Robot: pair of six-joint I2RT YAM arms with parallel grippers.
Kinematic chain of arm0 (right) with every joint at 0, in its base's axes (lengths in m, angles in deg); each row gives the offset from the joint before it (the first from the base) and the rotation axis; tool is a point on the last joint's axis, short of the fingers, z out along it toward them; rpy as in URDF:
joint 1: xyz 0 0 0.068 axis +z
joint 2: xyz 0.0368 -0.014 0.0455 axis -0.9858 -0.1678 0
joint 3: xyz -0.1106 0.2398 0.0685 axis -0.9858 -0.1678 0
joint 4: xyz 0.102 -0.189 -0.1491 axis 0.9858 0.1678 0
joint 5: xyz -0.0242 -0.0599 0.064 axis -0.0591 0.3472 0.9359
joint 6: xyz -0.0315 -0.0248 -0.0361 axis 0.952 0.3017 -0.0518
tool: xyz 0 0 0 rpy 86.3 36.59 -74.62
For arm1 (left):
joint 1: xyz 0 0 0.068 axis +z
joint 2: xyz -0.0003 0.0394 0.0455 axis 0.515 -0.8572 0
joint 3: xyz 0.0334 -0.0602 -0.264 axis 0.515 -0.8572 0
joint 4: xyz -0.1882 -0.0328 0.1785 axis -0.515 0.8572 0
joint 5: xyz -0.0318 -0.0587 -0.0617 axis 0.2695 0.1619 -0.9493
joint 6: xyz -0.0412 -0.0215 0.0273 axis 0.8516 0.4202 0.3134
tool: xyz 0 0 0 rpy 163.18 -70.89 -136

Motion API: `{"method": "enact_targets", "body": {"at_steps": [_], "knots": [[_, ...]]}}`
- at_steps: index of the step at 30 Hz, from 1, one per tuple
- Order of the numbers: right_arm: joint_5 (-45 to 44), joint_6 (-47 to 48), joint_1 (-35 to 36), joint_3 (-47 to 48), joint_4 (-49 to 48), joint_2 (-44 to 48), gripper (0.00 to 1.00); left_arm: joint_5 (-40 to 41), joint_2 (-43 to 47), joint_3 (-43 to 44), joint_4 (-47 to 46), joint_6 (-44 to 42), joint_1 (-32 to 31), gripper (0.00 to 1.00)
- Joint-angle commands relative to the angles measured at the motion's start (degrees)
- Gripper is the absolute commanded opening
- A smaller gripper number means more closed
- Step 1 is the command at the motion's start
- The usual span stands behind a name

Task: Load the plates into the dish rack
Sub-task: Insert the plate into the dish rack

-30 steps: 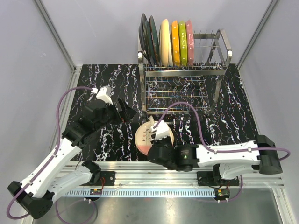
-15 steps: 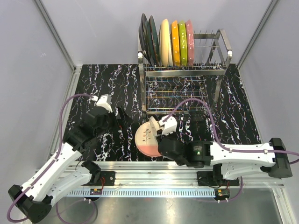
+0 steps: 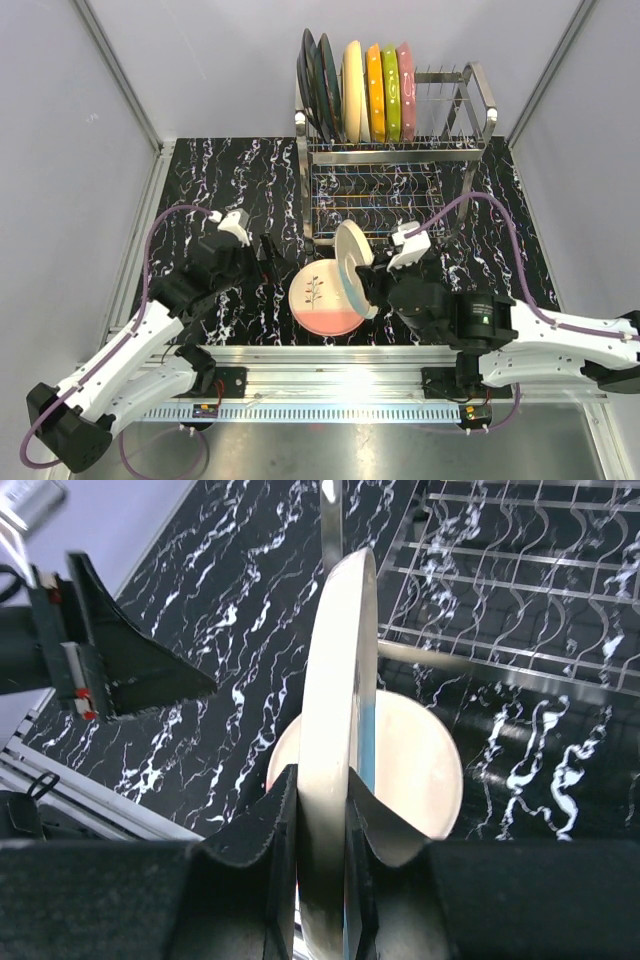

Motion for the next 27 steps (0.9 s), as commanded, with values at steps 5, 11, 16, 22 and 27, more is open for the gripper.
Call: {"method": "enact_targets", "body": {"at_steps": [5, 11, 16, 22, 27], "knots": [[-4.95, 10.98, -0.29, 14.74, -3.20, 2.68, 0.00, -4.23, -1.97, 0.54, -4.60, -0.02, 0.18, 0.99], [-8.20, 25.11, -0.20, 26.60, -5.92, -1.98, 0.00, -4.23, -2.23, 1.15, -4.24, -0.11, 0.18, 0.99], [-10.40, 36.12, -0.20, 35.68, -9.69, -5.76, 0.00, -4.14, -2.85, 2.03, -3.80, -0.38, 0.18, 0.99], [-12.06, 51.41, -0.20, 42.98, -17.69, -9.89, 0.00, -3.97, -3.73, 2.30, -3.54, -0.73, 0.18, 0.99], [-15.05, 72.32, -0.38, 44.39, -34.28, -14.37, 0.00, -3.88, -4.34, 2.21, -3.36, -0.90, 0.18, 0.99]]}}
